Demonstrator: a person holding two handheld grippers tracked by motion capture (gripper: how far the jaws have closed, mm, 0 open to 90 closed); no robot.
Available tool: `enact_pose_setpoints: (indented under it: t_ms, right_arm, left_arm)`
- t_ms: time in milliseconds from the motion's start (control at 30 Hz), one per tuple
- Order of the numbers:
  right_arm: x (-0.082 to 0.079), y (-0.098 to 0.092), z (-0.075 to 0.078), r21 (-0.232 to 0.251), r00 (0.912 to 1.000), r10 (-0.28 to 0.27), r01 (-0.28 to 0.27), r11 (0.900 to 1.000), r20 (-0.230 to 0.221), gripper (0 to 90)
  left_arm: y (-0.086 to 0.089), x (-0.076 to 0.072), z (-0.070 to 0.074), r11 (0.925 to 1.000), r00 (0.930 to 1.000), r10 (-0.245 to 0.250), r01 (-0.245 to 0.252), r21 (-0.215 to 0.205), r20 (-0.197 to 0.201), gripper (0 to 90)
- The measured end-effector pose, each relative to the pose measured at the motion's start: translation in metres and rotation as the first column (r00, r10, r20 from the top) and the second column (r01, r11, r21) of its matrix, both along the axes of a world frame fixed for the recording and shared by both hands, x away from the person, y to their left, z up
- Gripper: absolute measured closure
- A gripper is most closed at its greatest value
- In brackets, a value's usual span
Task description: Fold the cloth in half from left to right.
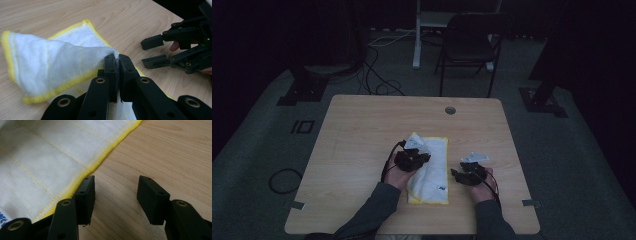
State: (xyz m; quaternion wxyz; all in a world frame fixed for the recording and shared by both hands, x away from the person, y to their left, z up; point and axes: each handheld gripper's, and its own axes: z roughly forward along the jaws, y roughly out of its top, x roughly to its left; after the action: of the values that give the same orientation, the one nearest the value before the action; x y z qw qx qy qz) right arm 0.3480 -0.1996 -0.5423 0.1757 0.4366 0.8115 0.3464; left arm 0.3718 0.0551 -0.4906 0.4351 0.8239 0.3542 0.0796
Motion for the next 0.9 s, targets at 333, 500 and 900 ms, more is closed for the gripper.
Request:
enact_pose_setpoints:
  t_ms: [333, 500, 900]
  right_arm:
    - [0.000, 0.000, 0.000, -0.001, 1.0000, 0.000, 0.000, 1.000, 0.001, 48.3]
    - [0.000, 0.000, 0.000, 0.000, 1.0000, 0.000, 0.000, 1.000, 0.001, 48.4]
    - [0.000, 0.000, 0.000, -0.002, 1.0000, 0.001, -0.001, 1.000, 0.002, 48.3]
  left_arm:
    - [-0.015, 0.006, -0.004, 0.9997, 0.9995, -0.020, 0.021, 0.015, -0.024, 86.8]
    - [-0.024, 0.008, -0.011, 0.9989, 0.9985, -0.035, 0.036, 0.030, -0.042, 86.5]
    - [-0.002, -0.001, -0.007, 0.9995, 0.9997, -0.011, 0.011, 0.030, -0.021, 75.2]
